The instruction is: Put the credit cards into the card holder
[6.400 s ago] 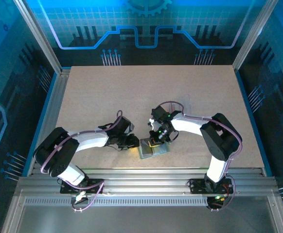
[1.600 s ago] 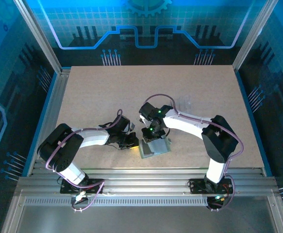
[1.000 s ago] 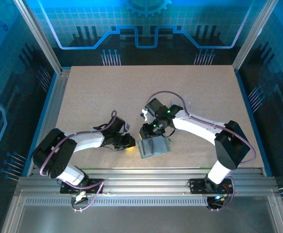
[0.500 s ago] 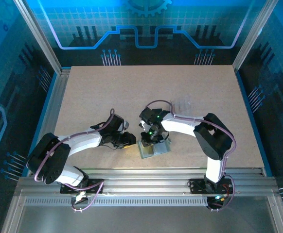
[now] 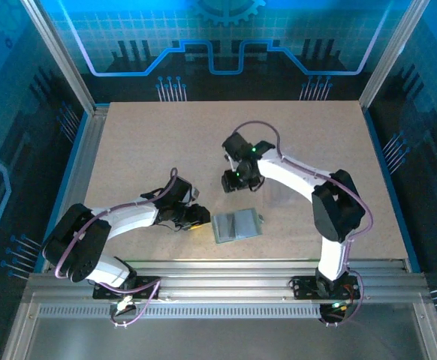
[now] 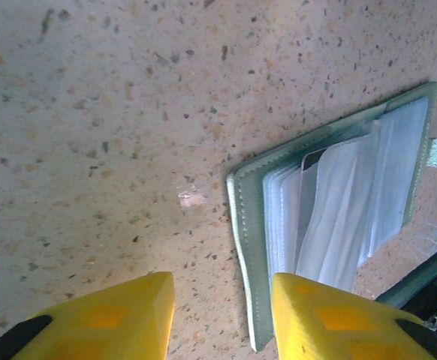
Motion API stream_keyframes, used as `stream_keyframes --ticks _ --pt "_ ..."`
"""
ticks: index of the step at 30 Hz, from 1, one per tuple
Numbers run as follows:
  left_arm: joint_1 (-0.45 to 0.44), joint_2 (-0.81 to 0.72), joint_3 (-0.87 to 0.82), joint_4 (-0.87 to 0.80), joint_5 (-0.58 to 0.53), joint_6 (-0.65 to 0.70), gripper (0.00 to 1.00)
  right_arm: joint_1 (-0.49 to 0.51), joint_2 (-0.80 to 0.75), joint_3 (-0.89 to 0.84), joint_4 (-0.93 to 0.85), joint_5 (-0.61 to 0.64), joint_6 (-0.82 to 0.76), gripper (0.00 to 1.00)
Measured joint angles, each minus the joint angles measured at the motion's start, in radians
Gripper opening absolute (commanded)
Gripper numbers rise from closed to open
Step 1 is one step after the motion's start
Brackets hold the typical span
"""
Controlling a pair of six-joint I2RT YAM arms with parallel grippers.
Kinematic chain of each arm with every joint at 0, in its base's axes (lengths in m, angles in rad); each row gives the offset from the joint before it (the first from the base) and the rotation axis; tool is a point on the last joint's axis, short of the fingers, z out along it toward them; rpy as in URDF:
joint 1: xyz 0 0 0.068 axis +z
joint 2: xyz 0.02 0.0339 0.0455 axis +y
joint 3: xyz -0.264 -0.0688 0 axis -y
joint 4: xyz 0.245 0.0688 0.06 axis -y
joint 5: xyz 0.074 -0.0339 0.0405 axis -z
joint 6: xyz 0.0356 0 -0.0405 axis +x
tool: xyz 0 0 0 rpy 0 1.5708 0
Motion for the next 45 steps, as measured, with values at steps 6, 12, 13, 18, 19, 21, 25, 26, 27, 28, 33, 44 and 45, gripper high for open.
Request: stream_keyframes --ticks 6,12,13,18,19,21,25,26,27,28,33,44,45 --pt "0.01 -0.012 0.0 -0.011 -0.006 0.006 0.4 -0.05 0.183 0.156 -0.056 0.069 -0.03 0.58" --pt "0.016 -0.012 0.0 -0.011 -0.006 0.007 0.4 -0.07 0.293 0.234 -0.11 0.078 -0.036 0.61" --pt "0.016 -0.011 0.0 -0.011 -0.006 0.007 0.4 -0.072 0.303 0.245 -0.113 0.078 -0.036 0.62" --pt "0.019 -0.008 0.0 -0.011 -0.006 0.008 0.4 -0.074 0.333 0.269 -0.126 0.085 -0.031 0.63" --pt "0.021 -0.008 0.0 -0.011 -0.006 0.008 0.4 -0.074 0.338 0.269 -0.127 0.09 -0.028 0.63" --pt "0.022 -0.008 0.0 -0.011 -0.006 0.01 0.4 -0.074 0.348 0.269 -0.134 0.105 -0.022 0.64" --pt "0.025 -0.005 0.0 -0.009 -0.006 0.023 0.4 -0.073 0.355 0.269 -0.138 0.116 -0.011 0.65" --pt "0.026 -0.003 0.0 -0.008 -0.006 0.023 0.4 -0.073 0.355 0.269 -0.138 0.117 -0.008 0.65" --pt "0.027 -0.002 0.0 -0.008 -0.006 0.024 0.4 -0.072 0.355 0.269 -0.14 0.119 -0.005 0.65" --pt "0.027 -0.002 0.0 -0.008 -0.006 0.025 0.4 -0.071 0.355 0.269 -0.14 0.121 -0.002 0.65" --pt "0.027 -0.002 0.0 -0.007 -0.006 0.026 0.39 -0.065 0.366 0.282 -0.148 0.127 0.006 0.65" --pt "0.035 -0.002 0.0 -0.003 -0.005 0.026 0.39 -0.064 0.375 0.286 -0.142 0.081 0.035 0.69" --pt "0.036 -0.001 0.0 -0.002 -0.005 0.026 0.39 -0.064 0.376 0.286 -0.142 0.08 0.038 0.7"
